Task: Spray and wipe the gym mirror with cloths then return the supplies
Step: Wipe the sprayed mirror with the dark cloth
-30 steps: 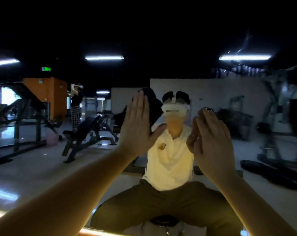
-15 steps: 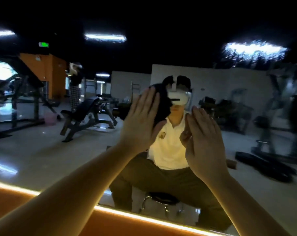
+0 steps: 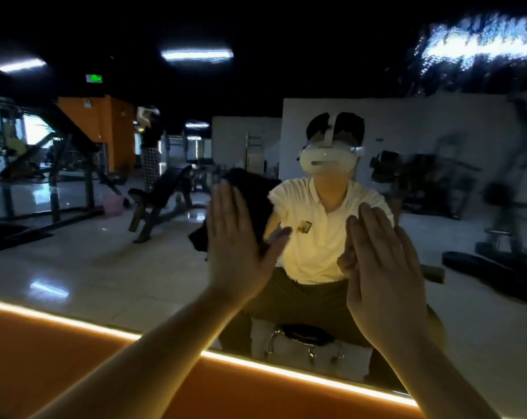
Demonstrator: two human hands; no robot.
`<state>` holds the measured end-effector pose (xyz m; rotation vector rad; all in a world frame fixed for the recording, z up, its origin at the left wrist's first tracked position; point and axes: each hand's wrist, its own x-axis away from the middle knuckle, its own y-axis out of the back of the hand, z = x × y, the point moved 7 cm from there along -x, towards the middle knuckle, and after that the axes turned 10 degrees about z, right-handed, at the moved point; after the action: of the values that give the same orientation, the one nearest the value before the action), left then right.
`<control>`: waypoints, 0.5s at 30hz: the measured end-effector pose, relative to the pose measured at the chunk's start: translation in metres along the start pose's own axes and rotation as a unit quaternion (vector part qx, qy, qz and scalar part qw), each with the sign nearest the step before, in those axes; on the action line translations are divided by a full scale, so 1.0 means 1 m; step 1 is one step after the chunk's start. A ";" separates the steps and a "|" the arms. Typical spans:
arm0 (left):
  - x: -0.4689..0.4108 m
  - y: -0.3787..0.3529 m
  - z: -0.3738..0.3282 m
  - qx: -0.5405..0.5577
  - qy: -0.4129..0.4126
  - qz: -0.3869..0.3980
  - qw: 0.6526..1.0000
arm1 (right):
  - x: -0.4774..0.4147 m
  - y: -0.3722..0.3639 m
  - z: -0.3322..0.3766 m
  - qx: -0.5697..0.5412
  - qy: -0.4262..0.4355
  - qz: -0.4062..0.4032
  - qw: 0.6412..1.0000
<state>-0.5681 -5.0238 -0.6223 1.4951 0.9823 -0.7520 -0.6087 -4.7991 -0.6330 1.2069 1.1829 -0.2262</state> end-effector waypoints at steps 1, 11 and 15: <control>0.001 -0.006 -0.024 -0.002 -0.019 0.008 1.000 | 0.005 0.000 -0.005 -0.008 -0.003 -0.003 1.000; 0.022 -0.034 -0.125 0.037 -0.211 0.034 0.976 | 0.015 0.007 -0.026 -0.057 -0.036 -0.041 0.997; 0.022 -0.024 -0.047 -0.025 -0.134 0.004 0.991 | 0.017 0.000 -0.010 -0.073 -0.021 -0.041 0.996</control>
<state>-0.5824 -4.9730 -0.6452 1.3138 0.7855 -0.8907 -0.6074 -4.7842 -0.6454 1.0232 1.1930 -0.2207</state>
